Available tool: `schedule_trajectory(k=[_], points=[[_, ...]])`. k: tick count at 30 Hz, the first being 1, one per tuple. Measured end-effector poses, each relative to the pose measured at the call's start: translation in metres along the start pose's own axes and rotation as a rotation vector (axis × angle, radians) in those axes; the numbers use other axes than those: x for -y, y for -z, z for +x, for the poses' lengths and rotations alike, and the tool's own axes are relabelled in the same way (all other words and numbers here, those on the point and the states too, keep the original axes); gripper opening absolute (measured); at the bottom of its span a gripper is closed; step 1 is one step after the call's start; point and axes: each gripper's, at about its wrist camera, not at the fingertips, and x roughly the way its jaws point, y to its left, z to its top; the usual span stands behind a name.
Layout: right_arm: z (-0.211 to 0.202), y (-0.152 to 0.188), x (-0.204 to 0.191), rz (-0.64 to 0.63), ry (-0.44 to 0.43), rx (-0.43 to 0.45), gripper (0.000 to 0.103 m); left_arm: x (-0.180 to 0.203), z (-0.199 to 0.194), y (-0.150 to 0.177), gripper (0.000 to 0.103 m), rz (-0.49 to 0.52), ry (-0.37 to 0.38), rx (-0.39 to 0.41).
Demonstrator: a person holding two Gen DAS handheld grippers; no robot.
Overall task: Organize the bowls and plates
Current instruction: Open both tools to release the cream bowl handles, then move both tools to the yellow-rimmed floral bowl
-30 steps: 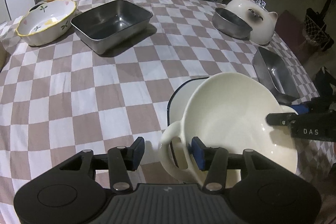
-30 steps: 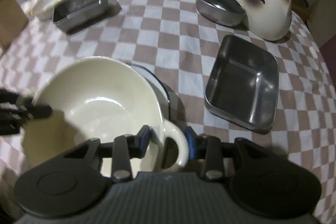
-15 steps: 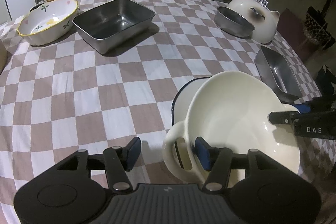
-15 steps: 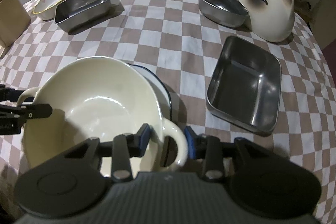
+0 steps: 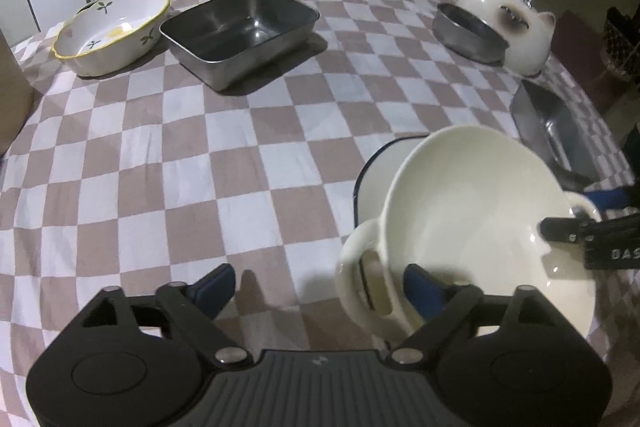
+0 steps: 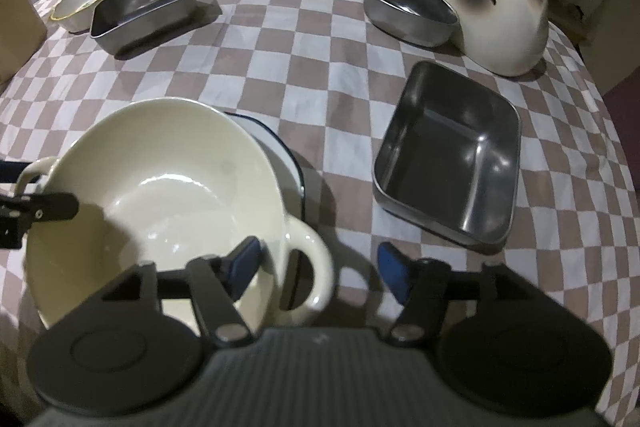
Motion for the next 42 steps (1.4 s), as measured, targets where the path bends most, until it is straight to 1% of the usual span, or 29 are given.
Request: schedule_trajectory(k=[1, 2, 5, 7, 10, 13, 16, 23, 26, 32, 37, 42], points=[[0.001, 0.0, 0.001, -0.001, 0.008, 0.0, 0.087, 0.0, 0.0, 0.001, 0.095, 0.001, -0.005, -0.002], [0.001, 0.001, 0.002, -0.002, 0.015, 0.003, 0.093, 0.0, 0.0, 0.001, 0.098, 0.0, -0.007, -0.003], [-0.001, 0.002, 0.005, 0.002, 0.011, 0.015, 0.099, -0.001, -0.003, 0.003, 0.103, -0.004, -0.005, 0.001], [-0.002, 0.003, 0.007, 0.013, -0.003, 0.023, 0.102, 0.0, -0.005, 0.004, 0.103, -0.006, -0.011, 0.005], [-0.005, 0.004, 0.008, 0.02, -0.011, 0.043, 0.102, 0.001, -0.007, 0.005, 0.103, -0.001, -0.01, 0.006], [-0.008, 0.005, 0.007, 0.022, -0.032, 0.046, 0.102, 0.002, -0.01, 0.005, 0.103, 0.007, -0.004, 0.006], [-0.01, 0.006, 0.007, 0.023, -0.033, 0.052, 0.103, 0.004, -0.014, 0.006, 0.103, 0.015, -0.01, 0.014], [-0.023, 0.007, 0.011, 0.067, -0.027, 0.094, 0.103, 0.001, -0.033, 0.0, 0.103, -0.032, 0.013, 0.056], [-0.035, 0.007, 0.012, 0.082, -0.027, 0.14, 0.103, -0.001, -0.044, -0.003, 0.103, -0.055, 0.022, 0.083], [-0.059, 0.004, 0.011, 0.137, -0.061, 0.24, 0.103, -0.008, -0.068, -0.013, 0.103, -0.102, 0.033, 0.161], [-0.076, -0.003, 0.005, 0.171, -0.071, 0.317, 0.103, -0.016, -0.09, -0.021, 0.103, -0.165, 0.038, 0.247], [-0.081, -0.016, -0.011, 0.156, -0.079, 0.374, 0.103, -0.032, -0.107, -0.026, 0.103, -0.247, 0.035, 0.325]])
